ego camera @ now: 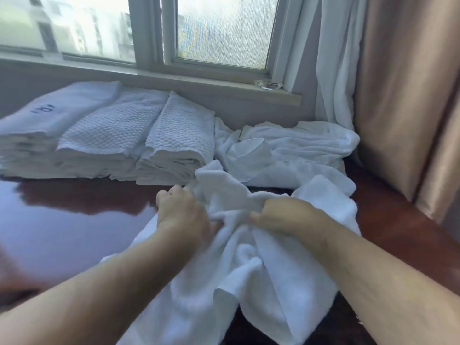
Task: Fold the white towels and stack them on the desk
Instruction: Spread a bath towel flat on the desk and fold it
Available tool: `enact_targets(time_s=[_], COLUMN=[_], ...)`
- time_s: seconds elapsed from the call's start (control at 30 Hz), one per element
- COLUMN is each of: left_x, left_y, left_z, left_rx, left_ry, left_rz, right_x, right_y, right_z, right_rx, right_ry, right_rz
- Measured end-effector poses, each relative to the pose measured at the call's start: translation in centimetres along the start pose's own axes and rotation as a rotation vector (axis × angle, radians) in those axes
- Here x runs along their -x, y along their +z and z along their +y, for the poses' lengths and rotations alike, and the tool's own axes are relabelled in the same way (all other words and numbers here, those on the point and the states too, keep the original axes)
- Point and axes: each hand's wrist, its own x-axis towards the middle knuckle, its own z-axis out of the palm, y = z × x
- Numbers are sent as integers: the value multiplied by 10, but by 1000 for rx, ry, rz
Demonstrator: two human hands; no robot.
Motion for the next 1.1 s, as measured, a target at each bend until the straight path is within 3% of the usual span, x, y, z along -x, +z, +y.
enact_targets(time_s=[0.07, 0.13, 0.2, 0.27, 0.33, 0.47, 0.63, 0.8, 0.97, 1.07, 1.1], left_x=[6, 12, 16, 15, 11, 8, 17, 9, 5, 0, 0], left_y=[17, 30, 32, 26, 16, 13, 33, 49, 68, 64, 59], left_z=[-4, -9, -10, -7, -8, -14, -28, -48, -52, -52, -46], left_rx=[115, 326, 353, 231, 183, 204, 330, 423, 555, 479, 409], left_ry=[194, 289, 232, 155, 72, -10, -201, -258, -135, -194, -190], left_rz=[174, 71, -56, -86, -76, -44, -108, -277, -161, -152, -71], right_x=[4, 6, 4, 1, -2, -15, -34, -54, -55, -43, -36], right_y=[-7, -8, -1, 5, 5, 12, 42, 60, 60, 51, 48], right_z=[4, 11, 23, 32, 34, 7, -34, -72, -71, -55, -48], right_rx=[27, 165, 358, 428, 372, -46, 19, -1, -61, -77, -58], right_ry=[56, 128, 131, 126, 101, 67, 99, -150, -295, -169, -120], right_rz=[17, -13, -151, -228, -212, -131, -100, 4, 95, 175, 247])
